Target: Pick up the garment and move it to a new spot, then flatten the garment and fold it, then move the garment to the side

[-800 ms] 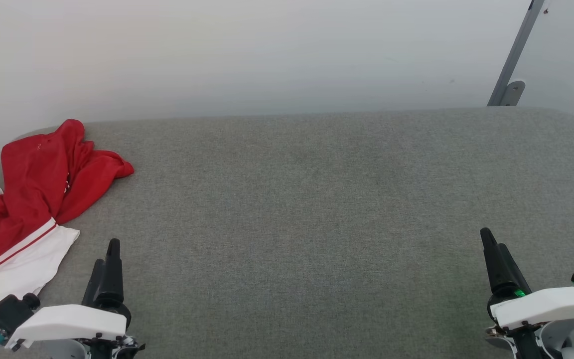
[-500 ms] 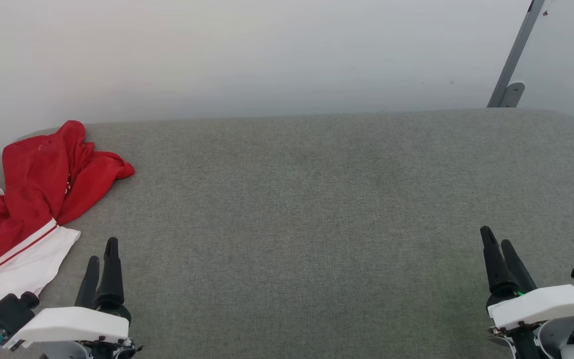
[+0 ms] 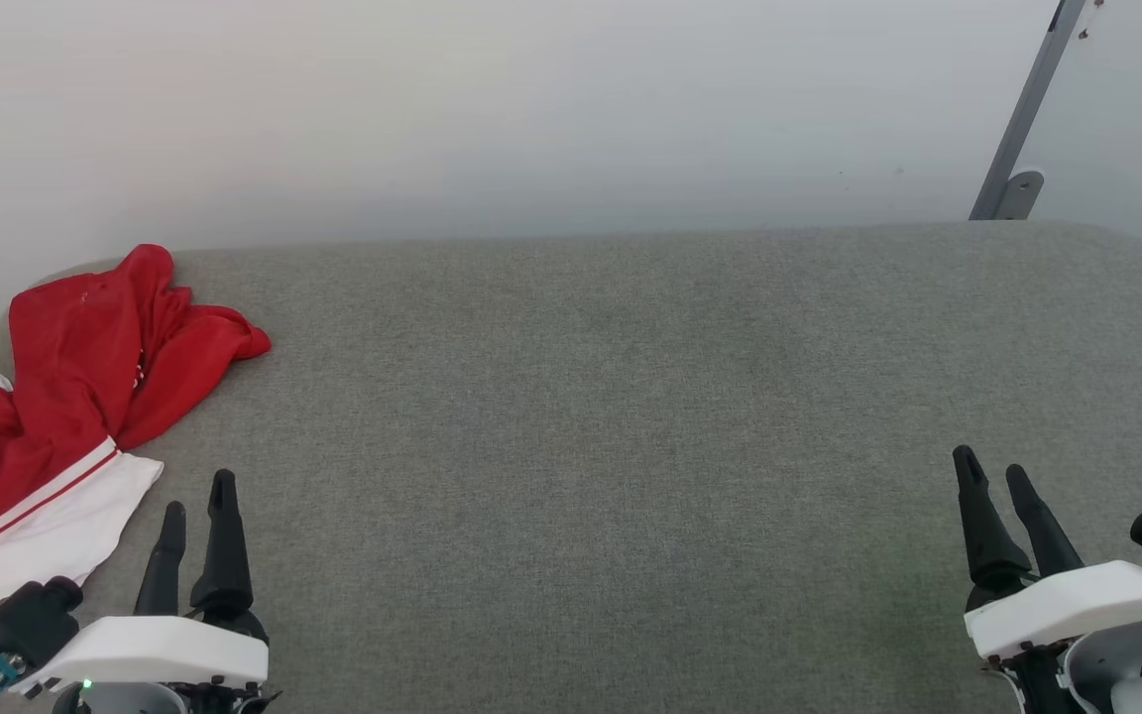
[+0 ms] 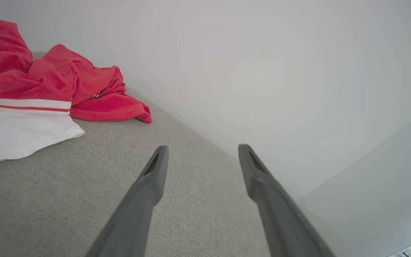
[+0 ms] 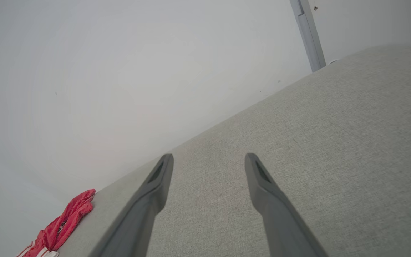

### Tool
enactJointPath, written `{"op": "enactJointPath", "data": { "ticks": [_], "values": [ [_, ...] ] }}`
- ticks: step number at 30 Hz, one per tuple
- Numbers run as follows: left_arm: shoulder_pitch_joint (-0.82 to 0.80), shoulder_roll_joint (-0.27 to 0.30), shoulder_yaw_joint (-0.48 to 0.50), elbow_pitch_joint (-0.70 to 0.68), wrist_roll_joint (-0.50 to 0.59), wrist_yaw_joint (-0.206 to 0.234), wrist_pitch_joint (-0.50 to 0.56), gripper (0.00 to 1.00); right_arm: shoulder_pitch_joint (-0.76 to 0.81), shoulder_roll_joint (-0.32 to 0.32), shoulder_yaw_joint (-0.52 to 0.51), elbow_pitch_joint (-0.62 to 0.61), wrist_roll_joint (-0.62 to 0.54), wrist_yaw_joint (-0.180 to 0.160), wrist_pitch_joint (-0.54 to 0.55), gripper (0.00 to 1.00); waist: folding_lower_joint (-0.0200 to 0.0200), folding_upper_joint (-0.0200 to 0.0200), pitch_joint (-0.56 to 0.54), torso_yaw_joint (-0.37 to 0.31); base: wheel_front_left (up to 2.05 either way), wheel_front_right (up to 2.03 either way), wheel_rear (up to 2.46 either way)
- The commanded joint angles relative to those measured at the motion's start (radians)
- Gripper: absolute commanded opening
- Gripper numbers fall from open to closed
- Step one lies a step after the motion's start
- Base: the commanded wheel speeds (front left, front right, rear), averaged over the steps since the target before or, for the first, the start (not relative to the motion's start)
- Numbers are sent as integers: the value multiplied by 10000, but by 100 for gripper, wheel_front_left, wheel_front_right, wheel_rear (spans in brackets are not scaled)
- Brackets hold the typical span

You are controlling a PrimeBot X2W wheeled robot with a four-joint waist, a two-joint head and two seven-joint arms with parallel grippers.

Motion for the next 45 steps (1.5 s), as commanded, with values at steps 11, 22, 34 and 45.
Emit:
{"op": "enactJointPath", "data": {
  "ticks": [11, 22, 34, 45],
  "values": [
    [93, -28, 109, -222, 1492, -185, -399, 100, -51, -199, 137, -191, -1327, 2, -353, 100, 0, -1, -63, 14, 0, 0, 0],
    [207, 23, 47, -260, 2383, -257, -637, 100, -20, -298, 262, -220, -2199, 3, -566, 100, 0, -1, -120, 5, 0, 0, 0],
    [299, 156, -92, -318, 3415, -295, -893, 100, 36, -394, 344, -277, -3185, 3, -760, 100, 0, -1, -192, 8, 0, 0, 0],
    [372, 240, -142, -391, 4169, -325, -1111, 100, 95, -448, 396, -355, -4020, 2, -913, 100, 0, -1, -260, 20, 0, 0, 0]
  ]
}}
